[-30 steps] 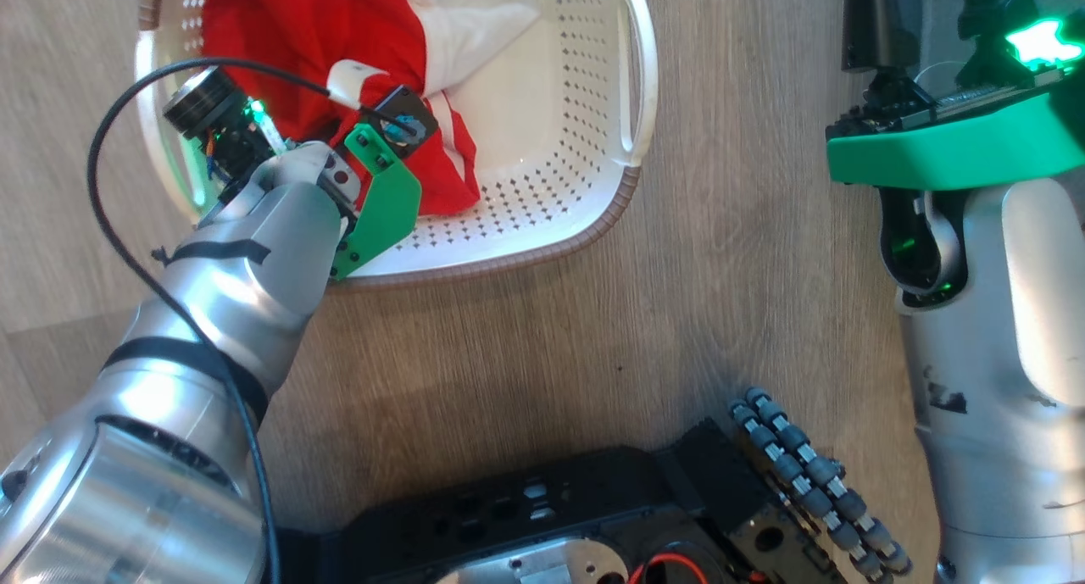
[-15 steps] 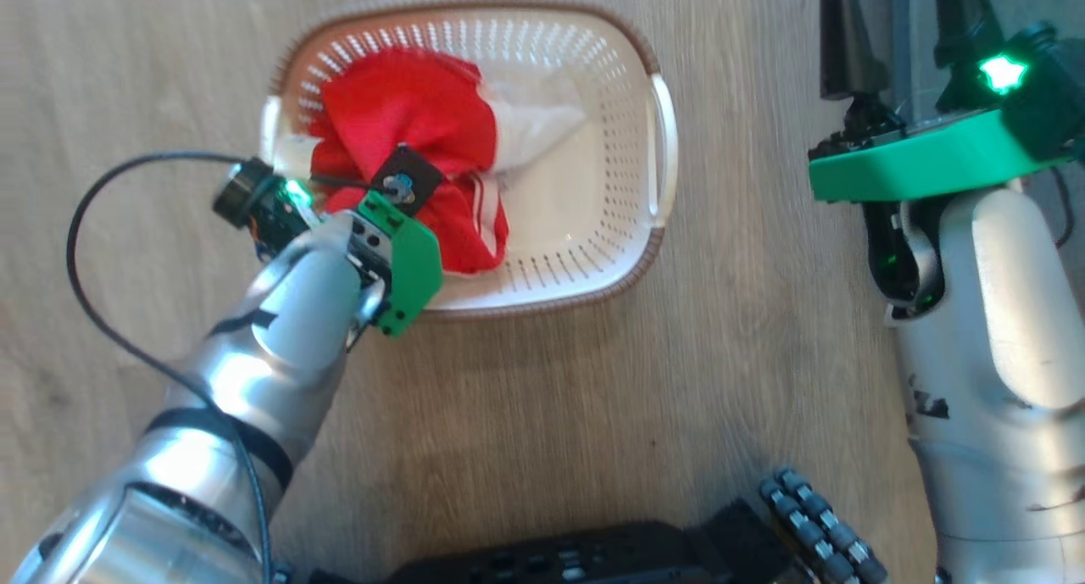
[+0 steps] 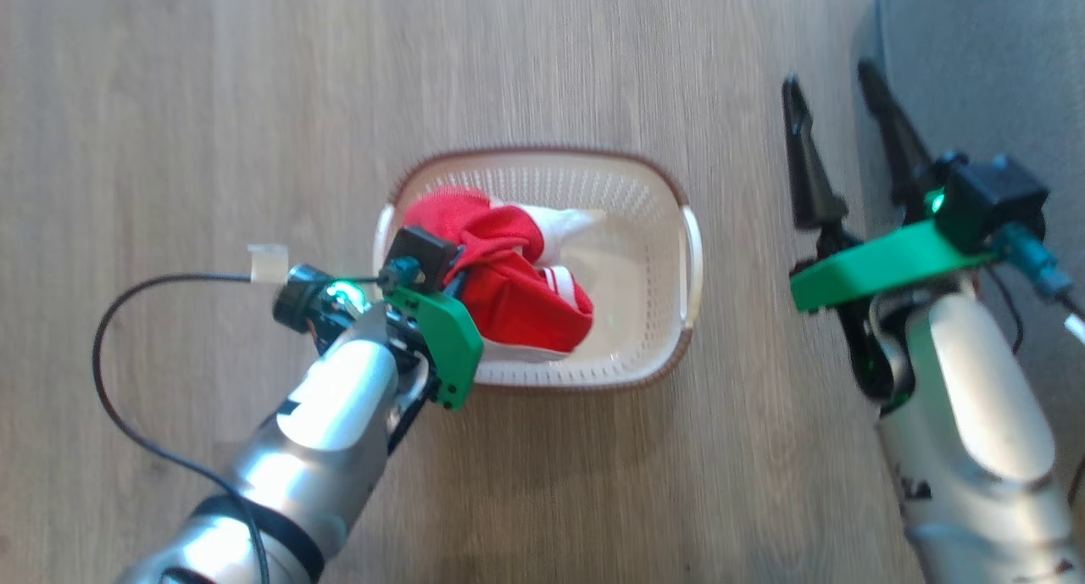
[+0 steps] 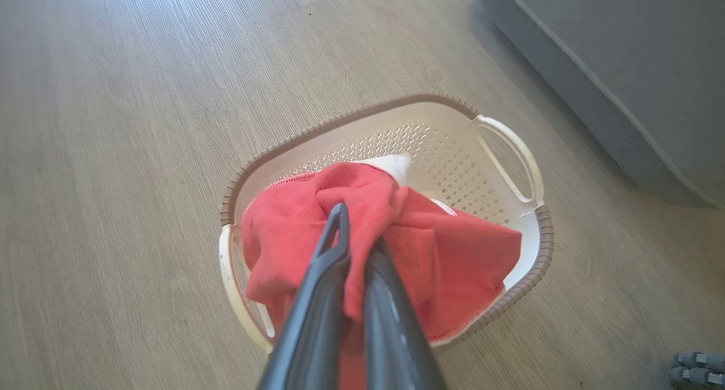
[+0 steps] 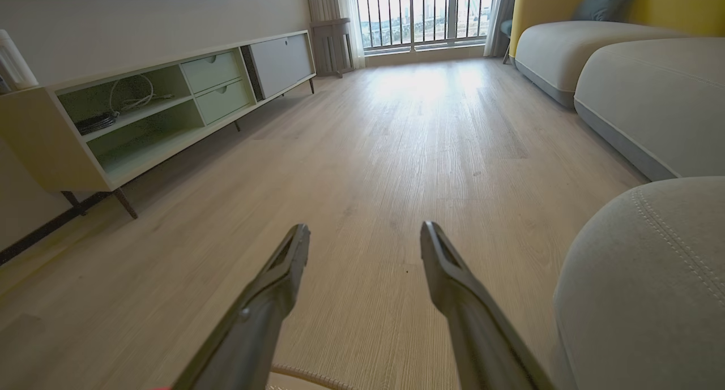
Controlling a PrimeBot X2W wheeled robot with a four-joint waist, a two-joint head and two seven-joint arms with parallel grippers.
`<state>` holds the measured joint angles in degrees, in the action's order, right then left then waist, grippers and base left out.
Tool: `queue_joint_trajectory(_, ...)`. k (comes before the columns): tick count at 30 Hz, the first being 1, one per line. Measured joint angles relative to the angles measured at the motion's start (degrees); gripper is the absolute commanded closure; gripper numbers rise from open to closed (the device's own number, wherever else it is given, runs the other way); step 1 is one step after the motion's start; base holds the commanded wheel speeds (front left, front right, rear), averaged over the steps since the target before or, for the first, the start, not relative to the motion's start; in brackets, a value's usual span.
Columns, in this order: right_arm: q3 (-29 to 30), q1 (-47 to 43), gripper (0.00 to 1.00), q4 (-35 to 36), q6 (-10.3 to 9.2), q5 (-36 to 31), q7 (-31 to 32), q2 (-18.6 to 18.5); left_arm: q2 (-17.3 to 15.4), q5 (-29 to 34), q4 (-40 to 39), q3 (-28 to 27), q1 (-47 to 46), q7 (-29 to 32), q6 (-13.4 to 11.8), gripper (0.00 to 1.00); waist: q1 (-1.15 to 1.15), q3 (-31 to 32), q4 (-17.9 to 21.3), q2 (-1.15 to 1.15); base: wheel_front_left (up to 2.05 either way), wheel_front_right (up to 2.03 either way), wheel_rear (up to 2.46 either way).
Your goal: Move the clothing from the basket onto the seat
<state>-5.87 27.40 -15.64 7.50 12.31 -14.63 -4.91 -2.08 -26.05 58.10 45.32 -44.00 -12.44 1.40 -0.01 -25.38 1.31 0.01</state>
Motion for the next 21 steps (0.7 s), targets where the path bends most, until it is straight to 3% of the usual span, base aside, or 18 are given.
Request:
queue_joint_trajectory(12, -0.31, -9.51, 0.00, -4.47, 0.00, 0.98, 0.00, 0.01, -0.03, -7.27, -5.37, 2.78, 6.76, -1.67, -3.63, 1.00, 0.00, 14.11, -2.00, 0.00, 0.00, 0.00, 0.00)
queue_joint_trajectory(21, -1.37, -13.30, 0.00, -6.72, 0.00, 1.83, 0.01, 0.56, -0.09, -6.45, -13.10, 0.25, 7.36, -1.75, -5.21, 1.00, 0.00, 21.59, -2.09, 0.00, 0.00, 0.00, 0.00)
